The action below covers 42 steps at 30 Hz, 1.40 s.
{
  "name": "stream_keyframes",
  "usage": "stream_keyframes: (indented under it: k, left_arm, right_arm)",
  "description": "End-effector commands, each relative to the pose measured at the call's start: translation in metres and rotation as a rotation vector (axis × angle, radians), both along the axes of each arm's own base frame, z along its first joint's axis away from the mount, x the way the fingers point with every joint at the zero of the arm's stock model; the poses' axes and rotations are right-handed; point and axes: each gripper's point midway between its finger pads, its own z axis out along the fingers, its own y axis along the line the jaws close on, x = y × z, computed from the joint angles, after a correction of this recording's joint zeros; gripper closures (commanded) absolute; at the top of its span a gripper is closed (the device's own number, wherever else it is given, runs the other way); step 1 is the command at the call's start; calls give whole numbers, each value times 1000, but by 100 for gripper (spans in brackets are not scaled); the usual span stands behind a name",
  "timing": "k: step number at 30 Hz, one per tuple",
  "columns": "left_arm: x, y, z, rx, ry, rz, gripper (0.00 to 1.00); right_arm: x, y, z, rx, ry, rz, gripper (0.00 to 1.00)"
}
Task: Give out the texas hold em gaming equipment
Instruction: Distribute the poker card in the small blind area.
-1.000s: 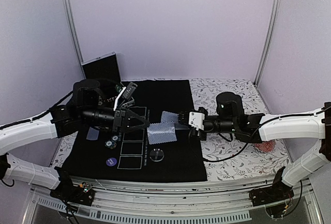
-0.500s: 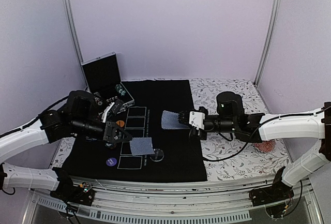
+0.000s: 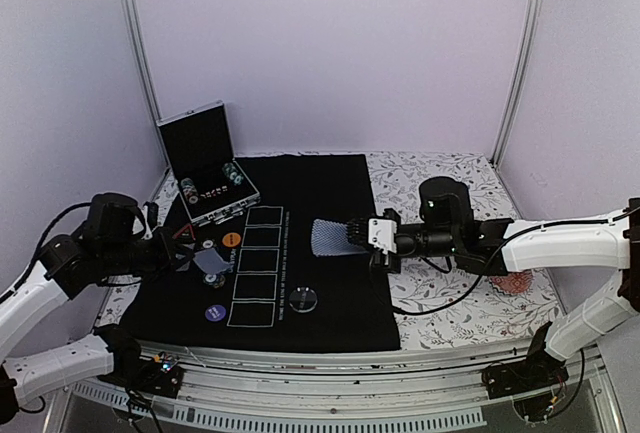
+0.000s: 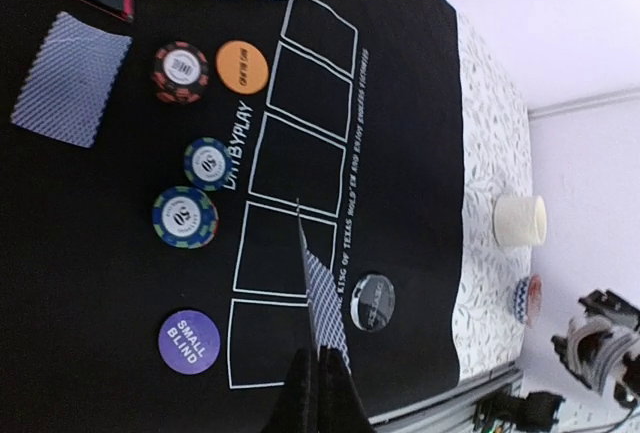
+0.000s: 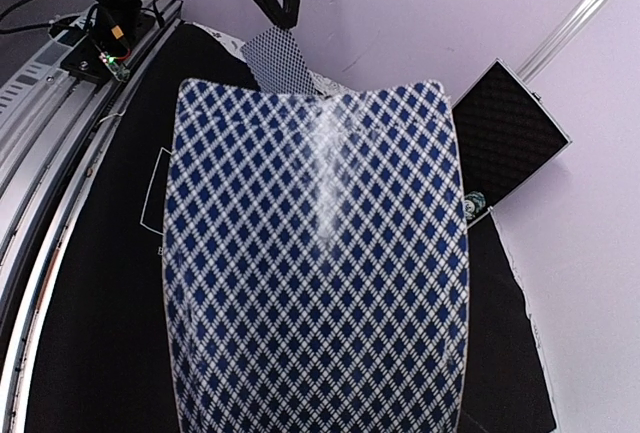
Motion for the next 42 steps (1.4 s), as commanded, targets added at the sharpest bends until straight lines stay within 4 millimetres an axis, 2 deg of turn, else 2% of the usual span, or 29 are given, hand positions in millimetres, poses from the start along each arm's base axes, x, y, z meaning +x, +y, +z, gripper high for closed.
stream_keyframes:
  k: [1, 4, 6, 8, 11, 14, 21, 34, 38, 42]
  left_arm:
    - [-3, 54, -6, 54, 13, 287, 100]
    - [-14, 62, -30, 79, 96, 314, 100]
    - [-27, 64, -61, 87, 206, 324, 100]
    - [-30, 72, -73, 96, 234, 361, 100]
    - [-23, 91, -67, 136, 169, 413, 100]
    - [-22, 95, -66, 121, 157, 430, 100]
    - [-27, 88, -88, 93, 235, 409, 100]
    - [-37, 85, -97, 77, 324, 421, 100]
    - [-39, 88, -97, 86, 342, 445, 87]
    - [-41, 96, -93, 91, 345, 510, 82]
  right_arm:
    - [-7, 2, 16, 15, -6, 54, 58]
    - [-8, 5, 14, 8, 1, 68, 58]
    - [-8, 6, 13, 7, 5, 74, 58]
    - [-8, 7, 12, 7, 7, 77, 58]
    - [-8, 7, 11, 0, 10, 76, 58]
    - [-8, 6, 11, -4, 5, 74, 58]
    - [-8, 6, 11, -4, 4, 77, 58]
    - [-10, 5, 13, -1, 2, 81, 58]
    - [-10, 4, 14, 1, 0, 81, 58]
    - [-11, 4, 15, 1, 0, 82, 58]
